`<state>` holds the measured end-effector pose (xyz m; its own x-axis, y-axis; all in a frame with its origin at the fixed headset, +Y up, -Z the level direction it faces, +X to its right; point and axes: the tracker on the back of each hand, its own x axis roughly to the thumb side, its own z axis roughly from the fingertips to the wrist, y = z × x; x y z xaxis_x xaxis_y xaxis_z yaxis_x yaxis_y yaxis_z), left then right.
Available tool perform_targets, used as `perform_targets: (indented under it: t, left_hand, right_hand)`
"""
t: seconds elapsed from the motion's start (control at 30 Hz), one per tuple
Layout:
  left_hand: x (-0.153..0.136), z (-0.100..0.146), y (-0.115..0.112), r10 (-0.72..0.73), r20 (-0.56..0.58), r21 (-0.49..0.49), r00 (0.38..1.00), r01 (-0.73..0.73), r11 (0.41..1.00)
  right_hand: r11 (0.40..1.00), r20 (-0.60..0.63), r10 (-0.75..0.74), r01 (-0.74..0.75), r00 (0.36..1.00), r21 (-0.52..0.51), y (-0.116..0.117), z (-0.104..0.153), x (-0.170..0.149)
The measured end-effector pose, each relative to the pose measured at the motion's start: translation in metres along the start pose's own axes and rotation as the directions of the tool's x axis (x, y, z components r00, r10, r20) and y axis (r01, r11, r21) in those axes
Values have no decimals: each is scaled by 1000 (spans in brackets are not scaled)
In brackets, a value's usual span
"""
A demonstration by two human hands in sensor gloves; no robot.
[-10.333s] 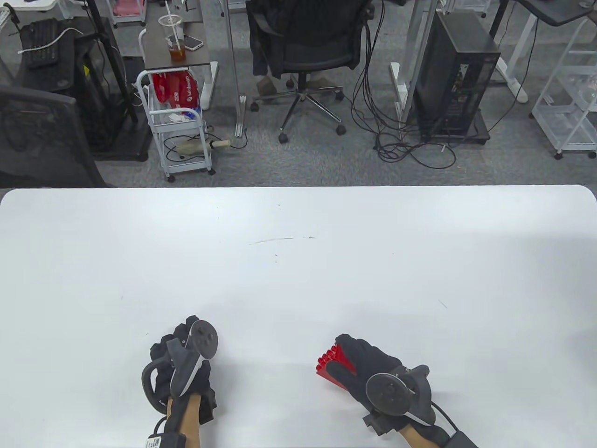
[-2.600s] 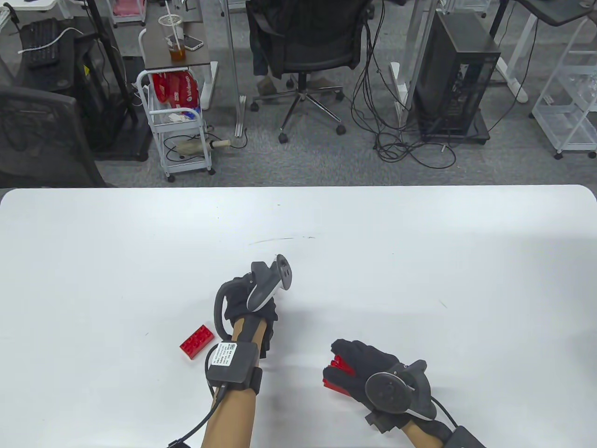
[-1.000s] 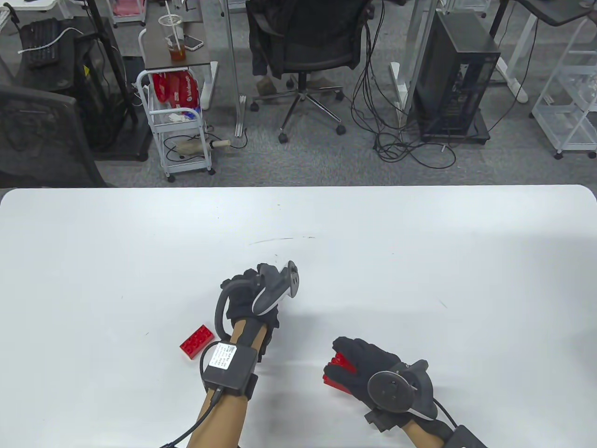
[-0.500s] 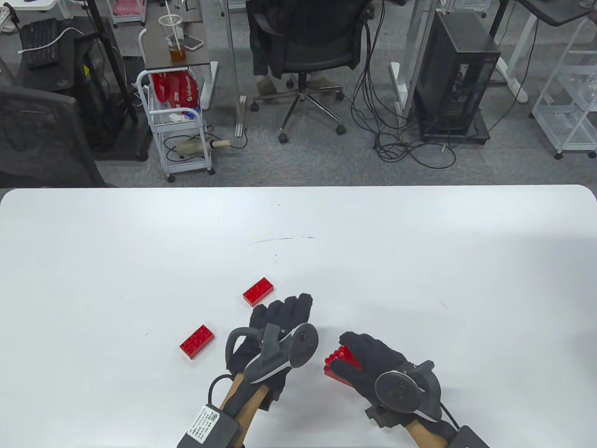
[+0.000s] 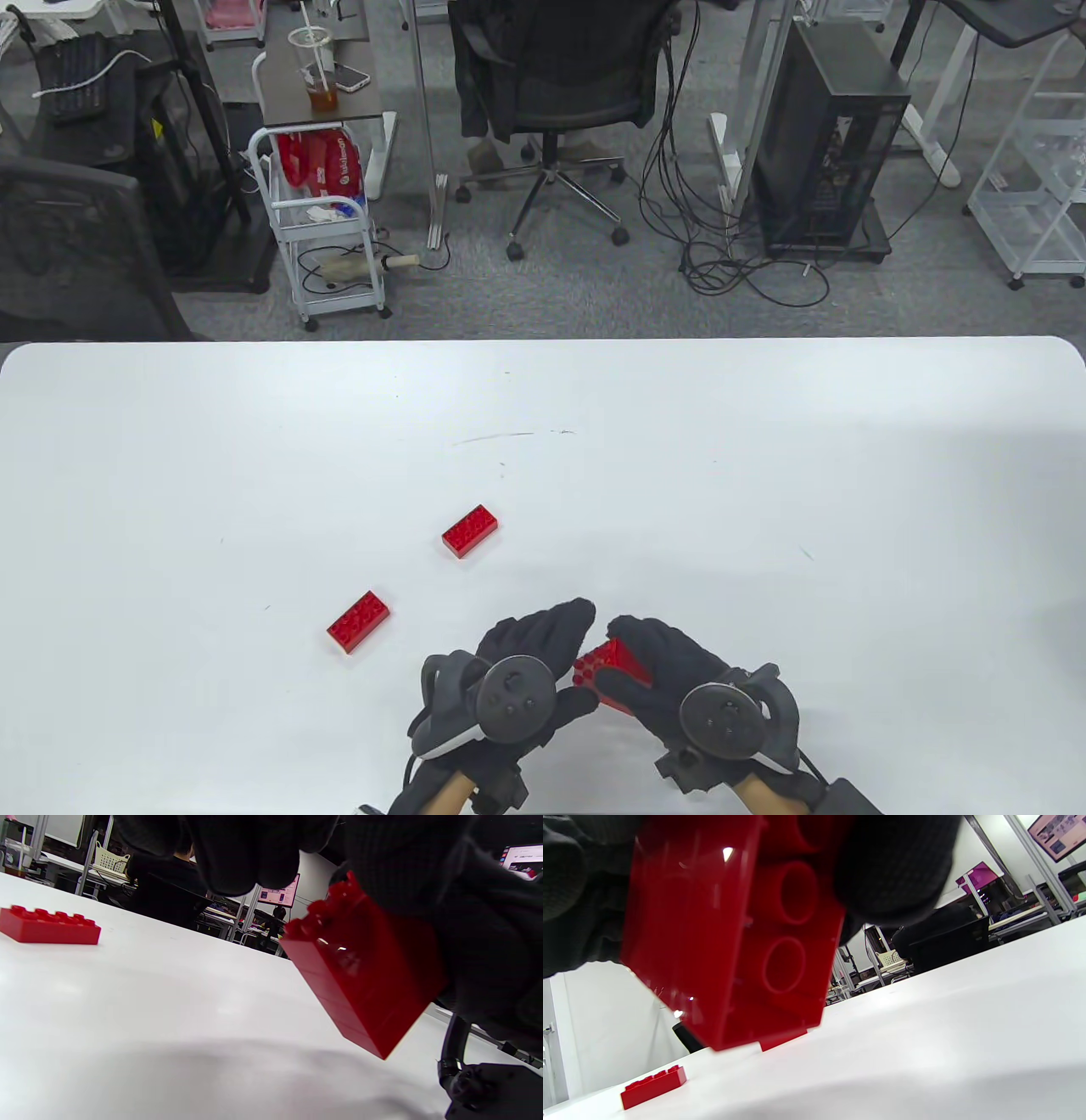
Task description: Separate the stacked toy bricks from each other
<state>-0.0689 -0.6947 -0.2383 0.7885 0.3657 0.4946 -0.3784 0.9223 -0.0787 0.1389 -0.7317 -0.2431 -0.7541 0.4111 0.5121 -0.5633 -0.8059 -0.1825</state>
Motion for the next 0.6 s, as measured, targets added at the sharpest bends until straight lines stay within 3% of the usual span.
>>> perform_targets:
  t: [0.33, 0.6]
  left_hand:
    - [-1, 3, -18, 110, 46, 19, 993, -111, 994]
    - [0, 6, -20, 76, 21, 101, 997, -77, 992]
  right_hand:
    - [997, -3, -68, 69, 998, 41, 5, 2, 7]
    - [998, -5, -51, 51, 999, 31, 7, 3, 10]
